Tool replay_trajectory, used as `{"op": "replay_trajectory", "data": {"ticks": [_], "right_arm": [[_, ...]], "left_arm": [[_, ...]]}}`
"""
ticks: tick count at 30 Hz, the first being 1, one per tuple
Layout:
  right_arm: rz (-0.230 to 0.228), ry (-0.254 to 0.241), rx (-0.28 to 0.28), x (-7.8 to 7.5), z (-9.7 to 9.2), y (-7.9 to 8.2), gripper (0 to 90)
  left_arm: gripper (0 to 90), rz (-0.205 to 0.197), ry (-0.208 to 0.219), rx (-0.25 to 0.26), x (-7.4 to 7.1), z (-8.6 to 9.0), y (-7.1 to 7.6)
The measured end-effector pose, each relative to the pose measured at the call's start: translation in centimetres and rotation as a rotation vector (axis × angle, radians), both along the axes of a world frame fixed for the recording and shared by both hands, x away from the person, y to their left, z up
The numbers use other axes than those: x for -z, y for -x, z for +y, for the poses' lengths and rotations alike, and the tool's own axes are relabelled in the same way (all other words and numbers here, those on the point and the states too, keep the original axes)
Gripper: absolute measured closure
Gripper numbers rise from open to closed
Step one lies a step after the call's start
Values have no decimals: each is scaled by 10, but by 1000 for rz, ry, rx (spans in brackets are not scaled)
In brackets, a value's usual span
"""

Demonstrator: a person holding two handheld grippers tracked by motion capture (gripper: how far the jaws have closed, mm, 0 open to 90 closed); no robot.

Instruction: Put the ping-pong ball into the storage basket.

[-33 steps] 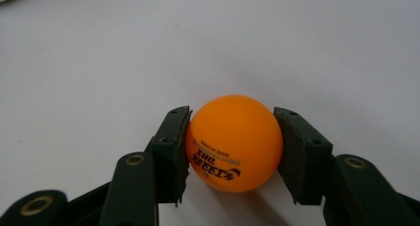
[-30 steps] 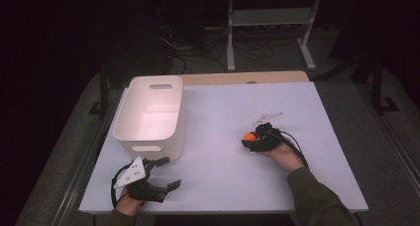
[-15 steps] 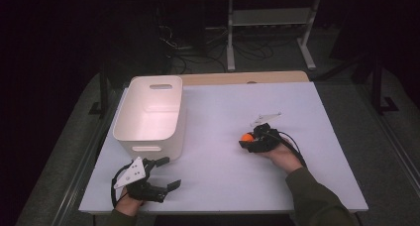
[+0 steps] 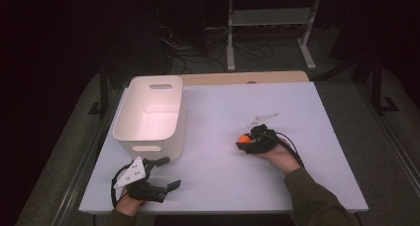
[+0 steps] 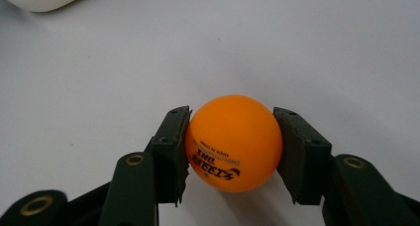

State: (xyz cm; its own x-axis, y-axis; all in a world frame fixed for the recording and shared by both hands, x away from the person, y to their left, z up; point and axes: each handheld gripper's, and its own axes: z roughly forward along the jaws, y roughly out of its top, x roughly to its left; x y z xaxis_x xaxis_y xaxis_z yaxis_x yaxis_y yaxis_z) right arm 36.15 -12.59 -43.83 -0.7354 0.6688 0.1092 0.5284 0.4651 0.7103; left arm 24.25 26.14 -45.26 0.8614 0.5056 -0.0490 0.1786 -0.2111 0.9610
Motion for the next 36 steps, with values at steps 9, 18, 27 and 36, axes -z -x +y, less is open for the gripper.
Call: {"op": "replay_trajectory", "data": {"ticks": [9, 18, 27, 36], "right_arm": [[2, -2, -17, -1, 4, 2, 495], [1, -10, -36, -3, 9, 3, 495], [2, -11, -60, -4, 17, 6, 495], [12, -7, -82, -3, 24, 8, 495]], "left_arm": [[140, 0, 1, -1, 0, 0, 0], [140, 1, 1, 0, 0, 0, 0], [140, 4, 1, 0, 0, 0, 0], [140, 4, 1, 0, 0, 0, 0]]}}
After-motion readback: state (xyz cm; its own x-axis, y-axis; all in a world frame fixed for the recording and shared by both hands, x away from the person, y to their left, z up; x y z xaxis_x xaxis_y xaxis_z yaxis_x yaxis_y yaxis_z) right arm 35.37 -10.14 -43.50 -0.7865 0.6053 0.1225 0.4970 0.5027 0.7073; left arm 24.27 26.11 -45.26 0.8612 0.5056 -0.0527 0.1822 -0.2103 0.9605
